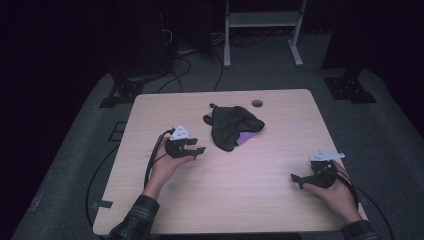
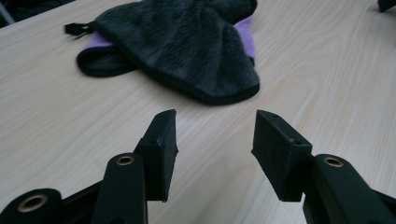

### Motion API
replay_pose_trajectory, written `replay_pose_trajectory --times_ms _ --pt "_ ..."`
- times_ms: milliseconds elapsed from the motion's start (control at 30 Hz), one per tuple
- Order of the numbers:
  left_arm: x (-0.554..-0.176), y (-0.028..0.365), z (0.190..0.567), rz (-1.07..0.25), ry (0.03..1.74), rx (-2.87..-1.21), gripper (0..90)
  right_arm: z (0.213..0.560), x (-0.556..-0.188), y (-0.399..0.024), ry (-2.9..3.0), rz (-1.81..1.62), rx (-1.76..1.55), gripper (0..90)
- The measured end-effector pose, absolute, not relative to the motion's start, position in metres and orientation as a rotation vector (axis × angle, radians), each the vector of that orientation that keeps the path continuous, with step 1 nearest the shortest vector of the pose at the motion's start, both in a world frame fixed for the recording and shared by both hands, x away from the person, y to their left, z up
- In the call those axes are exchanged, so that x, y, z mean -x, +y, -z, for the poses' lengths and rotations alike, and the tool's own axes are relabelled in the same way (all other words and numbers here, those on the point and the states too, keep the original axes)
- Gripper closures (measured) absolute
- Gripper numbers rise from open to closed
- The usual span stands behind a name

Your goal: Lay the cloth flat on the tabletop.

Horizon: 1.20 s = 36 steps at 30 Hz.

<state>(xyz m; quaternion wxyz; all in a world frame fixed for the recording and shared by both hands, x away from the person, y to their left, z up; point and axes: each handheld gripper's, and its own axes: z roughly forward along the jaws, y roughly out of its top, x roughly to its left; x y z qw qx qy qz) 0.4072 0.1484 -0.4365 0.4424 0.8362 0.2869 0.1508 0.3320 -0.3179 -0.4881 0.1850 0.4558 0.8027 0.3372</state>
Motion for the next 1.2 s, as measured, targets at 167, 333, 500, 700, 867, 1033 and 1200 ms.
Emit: replay_pose_trajectory --times_ms 167,333,500,700,867,1033,1200 --pt "-0.415 0.124 0.440 -0.350 0.678 -2.087 49.8 0.488 -0.332 -0.318 2.263 -0.950 -1.284 0.0" --pt "-0.423 0.103 0.447 -0.332 0.665 -2.097 50.3 0.488 -0.332 -0.318 2.262 -0.951 -1.284 0.0" --pt "-0.429 0.080 0.455 -0.315 0.646 -2.109 49.2 0.488 -0.332 -0.318 2.262 -0.951 -1.284 0.0" --pt "-0.436 0.063 0.466 -0.315 0.635 -2.143 48.1 0.488 -0.332 -0.318 2.263 -0.952 -1.281 0.0" --pt "-0.441 0.056 0.472 -0.319 0.642 -2.159 47.6 0.488 -0.332 -0.318 2.263 -0.952 -1.281 0.0" --pt "-0.448 0.050 0.473 -0.336 0.642 -2.177 52.7 0.488 -0.332 -0.318 2.263 -0.952 -1.282 0.0" --pt "-0.451 0.048 0.478 -0.308 0.695 -2.180 63.8 0.488 -0.332 -0.318 2.263 -0.952 -1.282 0.0"
